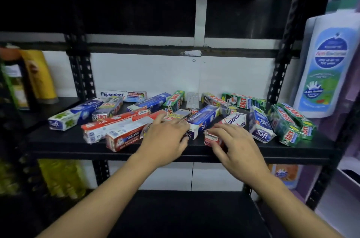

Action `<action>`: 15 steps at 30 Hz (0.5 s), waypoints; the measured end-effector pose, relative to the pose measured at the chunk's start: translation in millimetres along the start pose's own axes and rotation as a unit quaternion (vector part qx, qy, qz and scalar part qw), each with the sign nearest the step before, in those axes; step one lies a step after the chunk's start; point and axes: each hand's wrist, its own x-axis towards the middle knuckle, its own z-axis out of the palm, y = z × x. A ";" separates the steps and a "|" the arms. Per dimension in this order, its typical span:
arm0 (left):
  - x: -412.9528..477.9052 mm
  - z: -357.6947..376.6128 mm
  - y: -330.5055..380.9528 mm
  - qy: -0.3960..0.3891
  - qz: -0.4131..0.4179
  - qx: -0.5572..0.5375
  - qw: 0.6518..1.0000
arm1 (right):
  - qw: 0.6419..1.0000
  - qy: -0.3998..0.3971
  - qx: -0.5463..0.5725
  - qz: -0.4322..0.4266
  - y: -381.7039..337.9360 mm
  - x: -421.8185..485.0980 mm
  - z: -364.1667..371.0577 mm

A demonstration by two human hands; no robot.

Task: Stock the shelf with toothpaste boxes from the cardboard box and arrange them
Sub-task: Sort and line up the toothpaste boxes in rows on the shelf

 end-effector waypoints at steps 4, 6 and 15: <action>1.6 3.4 11.1 0.025 0.010 -0.012 1.000 | 0.998 0.000 -0.018 0.053 11.1 -5.7 -4.6; 2.1 5.9 16.2 0.032 0.019 -0.032 0.999 | 0.997 0.002 -0.038 0.068 7.7 -4.0 -6.5; -28.5 -18.5 -20.1 0.102 -0.030 -0.048 0.993 | 0.994 -0.057 -0.079 -0.040 -29.8 28.3 3.0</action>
